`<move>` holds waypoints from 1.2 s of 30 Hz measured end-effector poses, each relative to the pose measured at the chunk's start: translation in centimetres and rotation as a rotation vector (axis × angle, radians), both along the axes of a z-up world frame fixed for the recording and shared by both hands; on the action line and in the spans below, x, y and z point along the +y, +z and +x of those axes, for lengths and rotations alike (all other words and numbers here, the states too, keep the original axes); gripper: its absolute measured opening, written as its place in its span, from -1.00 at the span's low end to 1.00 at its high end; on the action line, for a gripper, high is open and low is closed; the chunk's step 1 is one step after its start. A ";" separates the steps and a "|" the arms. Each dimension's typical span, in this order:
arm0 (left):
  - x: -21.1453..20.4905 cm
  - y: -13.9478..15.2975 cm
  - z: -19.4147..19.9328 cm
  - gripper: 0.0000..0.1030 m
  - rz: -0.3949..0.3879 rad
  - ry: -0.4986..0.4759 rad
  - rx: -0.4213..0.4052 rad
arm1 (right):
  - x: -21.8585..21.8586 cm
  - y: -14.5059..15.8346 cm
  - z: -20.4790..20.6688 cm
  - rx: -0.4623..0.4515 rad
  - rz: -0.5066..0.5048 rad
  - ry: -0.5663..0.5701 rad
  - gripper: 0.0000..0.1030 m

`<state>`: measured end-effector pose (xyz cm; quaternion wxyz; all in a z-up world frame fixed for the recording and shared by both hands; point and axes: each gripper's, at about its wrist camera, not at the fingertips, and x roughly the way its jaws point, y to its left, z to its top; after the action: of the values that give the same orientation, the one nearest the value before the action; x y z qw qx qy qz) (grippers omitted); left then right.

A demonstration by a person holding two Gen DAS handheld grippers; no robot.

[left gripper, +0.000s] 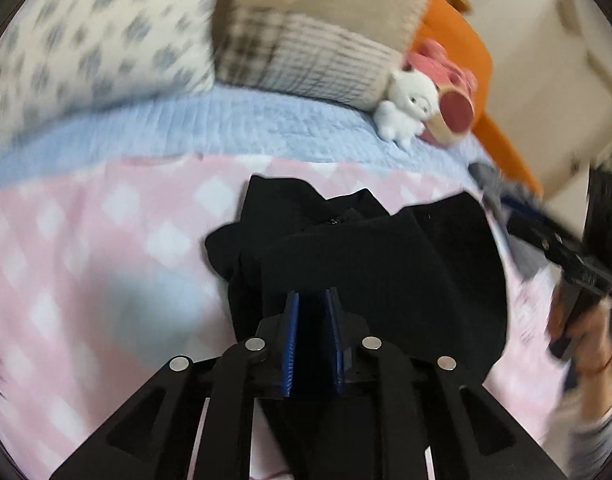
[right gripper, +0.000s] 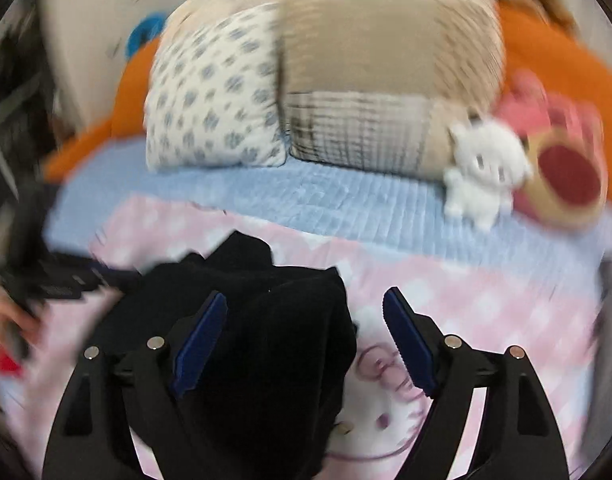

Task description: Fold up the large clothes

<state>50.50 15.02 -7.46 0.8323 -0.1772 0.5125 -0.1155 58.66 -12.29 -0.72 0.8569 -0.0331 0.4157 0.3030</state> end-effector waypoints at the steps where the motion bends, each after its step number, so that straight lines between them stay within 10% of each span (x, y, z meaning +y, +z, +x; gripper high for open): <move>1: 0.2 -0.5 0.3 -0.56 -0.012 0.013 0.029 | -0.8 -0.4 0.5 0.053 0.037 -0.031 0.56; 7: 1.7 -2.1 1.6 -0.56 -0.101 0.137 0.121 | -1.1 -6.3 2.5 0.334 0.099 -0.109 0.58; 10: 2.4 -1.9 1.5 -0.41 -0.086 0.198 0.131 | -1.2 -9.2 2.7 0.430 0.240 -0.107 0.26; 14: 2.0 -0.9 0.7 -0.26 0.067 0.158 0.116 | -2.0 -10.9 2.6 0.437 0.321 -0.142 0.09; 21: 3.2 -3.2 1.4 -0.27 -0.190 0.199 0.123 | -2.2 -10.8 2.7 0.421 0.321 -0.126 0.09; 25: 3.3 -4.9 1.3 -0.12 -0.213 0.211 0.152 | -2.5 -10.9 2.6 0.424 0.351 -0.118 0.09; 31: 5.3 -5.1 0.3 -0.10 -0.509 0.277 0.057 | -3.0 -11.0 2.5 0.423 0.368 -0.107 0.13; 36: 2.6 -6.0 1.5 0.00 -0.387 0.207 0.126 | -2.9 -10.6 2.3 0.412 0.344 -0.104 0.14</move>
<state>51.96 17.62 -13.43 0.7565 -0.3921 0.5107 -0.1141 60.93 -15.15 -11.29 0.7617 0.1966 0.5250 0.3249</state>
